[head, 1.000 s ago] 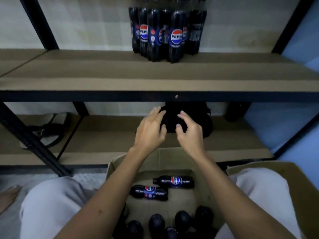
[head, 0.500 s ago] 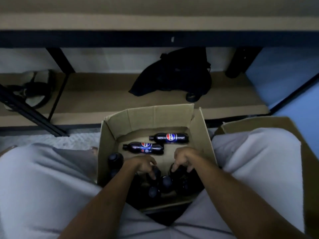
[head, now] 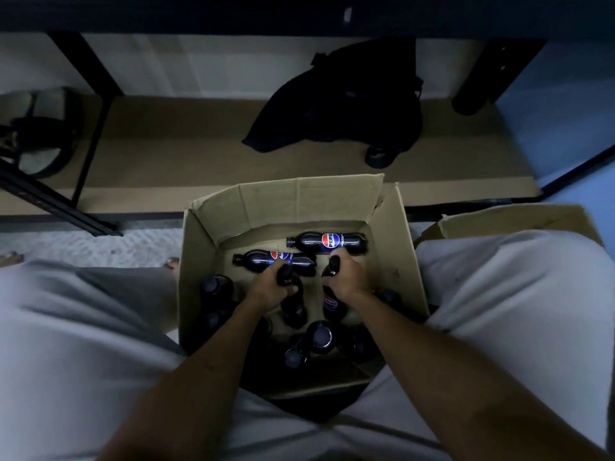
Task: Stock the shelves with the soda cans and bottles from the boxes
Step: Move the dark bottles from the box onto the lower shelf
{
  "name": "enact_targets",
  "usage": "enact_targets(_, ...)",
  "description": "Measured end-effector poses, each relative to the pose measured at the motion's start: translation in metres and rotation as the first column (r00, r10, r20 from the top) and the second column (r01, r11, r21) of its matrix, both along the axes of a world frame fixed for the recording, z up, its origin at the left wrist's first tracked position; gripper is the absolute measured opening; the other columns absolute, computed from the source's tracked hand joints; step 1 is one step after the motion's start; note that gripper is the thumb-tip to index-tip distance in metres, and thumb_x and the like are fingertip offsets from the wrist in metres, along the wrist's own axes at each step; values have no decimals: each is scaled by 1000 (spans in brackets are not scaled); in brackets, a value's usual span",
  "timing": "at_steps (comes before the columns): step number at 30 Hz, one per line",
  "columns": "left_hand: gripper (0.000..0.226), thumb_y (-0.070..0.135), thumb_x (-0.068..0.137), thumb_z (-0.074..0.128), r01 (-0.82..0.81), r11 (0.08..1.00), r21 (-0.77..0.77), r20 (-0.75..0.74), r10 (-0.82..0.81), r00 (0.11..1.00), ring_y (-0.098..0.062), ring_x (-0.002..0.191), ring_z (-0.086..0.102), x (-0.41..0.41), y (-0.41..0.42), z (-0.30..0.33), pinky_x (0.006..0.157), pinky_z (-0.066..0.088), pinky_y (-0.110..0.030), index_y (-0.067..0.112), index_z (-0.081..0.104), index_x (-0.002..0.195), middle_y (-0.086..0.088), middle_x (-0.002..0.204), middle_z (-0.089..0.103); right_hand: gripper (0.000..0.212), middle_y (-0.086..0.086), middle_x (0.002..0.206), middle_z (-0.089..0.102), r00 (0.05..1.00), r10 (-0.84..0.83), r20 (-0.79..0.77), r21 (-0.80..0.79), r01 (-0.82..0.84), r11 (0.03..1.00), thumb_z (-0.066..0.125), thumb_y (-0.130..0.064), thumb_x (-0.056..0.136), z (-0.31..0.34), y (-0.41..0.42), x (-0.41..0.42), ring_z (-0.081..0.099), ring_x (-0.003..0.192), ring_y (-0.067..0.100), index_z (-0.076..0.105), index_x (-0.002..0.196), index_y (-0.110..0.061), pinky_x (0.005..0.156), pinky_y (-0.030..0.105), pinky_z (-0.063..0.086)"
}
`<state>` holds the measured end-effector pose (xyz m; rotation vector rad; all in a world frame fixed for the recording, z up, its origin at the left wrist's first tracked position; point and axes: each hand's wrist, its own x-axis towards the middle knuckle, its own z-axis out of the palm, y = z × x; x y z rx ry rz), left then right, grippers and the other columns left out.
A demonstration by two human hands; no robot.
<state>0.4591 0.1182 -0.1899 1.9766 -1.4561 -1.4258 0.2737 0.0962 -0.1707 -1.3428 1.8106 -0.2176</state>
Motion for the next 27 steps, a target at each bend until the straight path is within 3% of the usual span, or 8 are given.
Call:
enact_targets(2,42,0,74,79,-52,999,-4,-80,52,995,-16,85,59,-1,-1,-5,79,46,-25,20,57,102,3,90,63,50,-2,98,59,995,-52,81,36,49,998,78,-4,77,-8,2,2,60,95,20,46,113,-19,73,24,41)
enact_targets(4,35,0,77,77,-114,993,-23,-130,110,985,-12,81,58,-3,-3,-8,75,43,-23,20,58,97,7,86,63,52,-4,98,62,982,-99,162,39,94,995,80,-2,75,-15,6,4,61,96,18,46,109,-20,78,26,45)
enact_targets(10,26,3,84,71,-276,959,-72,-261,249,933,-12,88,61,-8,3,-15,83,47,-29,25,61,92,8,89,66,35,-4,103,71,943,-134,306,-75,164,984,75,-15,83,-29,16,7,65,99,16,66,117,-18,94,34,52)
enact_targets(14,27,-2,82,72,-345,937,-54,-348,306,886,-17,95,63,-12,10,-11,87,49,-30,15,65,101,2,96,69,27,-6,101,72,940,-130,314,-133,179,975,72,-19,85,-28,20,6,66,98,15,70,112,-20,91,32,53)
enact_targets(17,23,-6,82,70,-358,928,-103,-380,296,876,-16,89,62,-15,9,-2,87,49,-33,13,64,94,-1,91,69,25,-7,94,74,928,-149,341,-181,220,959,72,-25,79,-21,17,6,68,89,12,72,105,-22,84,32,54)
enact_targets(19,22,-1,81,71,-372,915,-155,-396,288,872,-11,83,63,-15,2,10,84,49,-31,19,64,88,2,87,69,21,-9,87,73,895,-140,424,-184,236,954,74,-17,77,-9,8,10,67,80,3,73,98,-21,79,30,53)
enact_targets(22,21,0,82,71,-447,870,-206,-466,314,827,1,78,64,-11,-16,38,78,49,-23,19,64,89,6,86,70,31,-7,87,71,837,-114,536,-193,253,948,74,7,78,22,-13,15,63,73,-8,70,101,-13,76,20,48)
enact_targets(27,13,3,89,66,-486,797,-358,-584,215,783,-7,84,66,-5,-40,108,76,51,-19,4,67,102,-5,93,71,26,1,95,75,733,-28,680,-245,263,933,74,2,80,92,-44,18,68,86,8,73,103,-11,83,26,53)
